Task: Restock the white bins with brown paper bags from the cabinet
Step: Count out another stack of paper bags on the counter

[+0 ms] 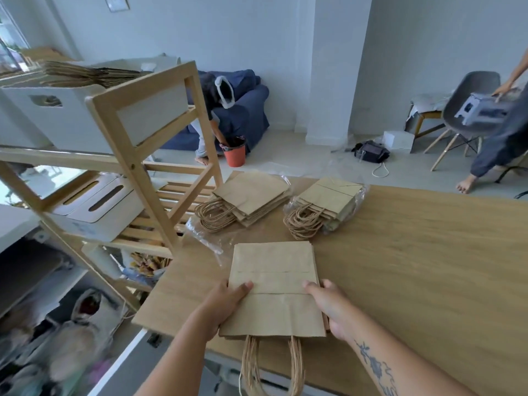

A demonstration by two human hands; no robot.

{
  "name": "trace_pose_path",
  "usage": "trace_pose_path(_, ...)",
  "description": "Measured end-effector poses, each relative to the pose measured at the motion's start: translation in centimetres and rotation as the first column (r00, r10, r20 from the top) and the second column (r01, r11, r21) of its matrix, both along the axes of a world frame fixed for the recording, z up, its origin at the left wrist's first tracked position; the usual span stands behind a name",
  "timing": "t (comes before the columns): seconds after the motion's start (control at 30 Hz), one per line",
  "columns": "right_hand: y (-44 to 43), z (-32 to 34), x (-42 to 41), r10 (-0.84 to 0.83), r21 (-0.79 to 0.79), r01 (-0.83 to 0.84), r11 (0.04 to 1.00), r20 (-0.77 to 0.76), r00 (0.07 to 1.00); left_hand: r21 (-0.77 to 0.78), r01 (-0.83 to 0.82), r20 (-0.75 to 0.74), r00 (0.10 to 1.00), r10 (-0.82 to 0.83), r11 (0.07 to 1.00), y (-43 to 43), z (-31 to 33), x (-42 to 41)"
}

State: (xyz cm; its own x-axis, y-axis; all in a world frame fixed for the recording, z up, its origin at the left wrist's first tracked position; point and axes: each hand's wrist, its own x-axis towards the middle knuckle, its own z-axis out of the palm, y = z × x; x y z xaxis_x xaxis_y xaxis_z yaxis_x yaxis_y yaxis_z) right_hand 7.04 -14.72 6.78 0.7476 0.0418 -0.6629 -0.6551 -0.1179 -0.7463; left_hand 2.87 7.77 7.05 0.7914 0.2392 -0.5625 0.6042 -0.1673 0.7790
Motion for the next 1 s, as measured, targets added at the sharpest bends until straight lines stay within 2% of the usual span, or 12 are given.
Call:
trace_pose_path(0.1,0.0,-0.9,-1.5,-0.041,-0.088,0.048,0.995,0.074,0.996,0.160,0.053,0.046,0.997,-0.061,0.986,-0.9,-0.9,0.5)
trace_pose_path(0.23,1.0,-1.9,-2.2,-0.077,-0.282,0.159,0.946,0.282,0.956,0.330,0.103,0.097,0.985,-0.142,0.938,-1.3,-1.4,2.0)
trace_pose_path(0.37,1.3,-3.0,-3.0,0.065,-0.632,0.161,0.758,0.318,0.946,0.514,0.199,0.141,0.940,-0.312,0.834,-1.3,-2.7,2.2)
trace_pose_path(0.5,1.9,-2.8,-4.2,0.306,-0.771,0.147,0.619,0.410,0.859,0.498,0.264,0.176,0.902,-0.394,0.826,-1.3,-3.5,1.0)
trace_pose_path(0.6,2.9,-2.4,-3.4,0.551,-0.877,0.009,0.480,0.310,0.775,0.640,0.349,0.132,0.828,-0.545,0.685,-1.6,-4.0,0.5)
trace_pose_path(0.77,3.1,-3.0,-2.5,0.635,-0.906,-0.160,0.392,0.140,0.760,0.688,0.452,0.083,0.728,-0.680,0.568,-2.5,-3.9,0.6)
trace_pose_path(0.83,2.0,-3.8,-3.2,0.631,-0.917,-0.154,0.368,0.125,0.765,0.666,0.475,0.117,0.695,-0.709,0.575,-2.6,-3.8,0.4)
trace_pose_path(0.9,0.1,-4.3,-3.8,0.634,-0.919,-0.164,0.358,0.110,0.766,0.632,0.458,0.176,0.701,-0.691,0.625,-2.7,-3.8,0.5)
trace_pose_path(1.0,-3.3,-4.6,-4.4,0.607,-0.915,-0.185,0.358,0.078,0.791,0.619,0.471,0.125,0.732,-0.670,0.629,-2.9,-3.7,1.2)
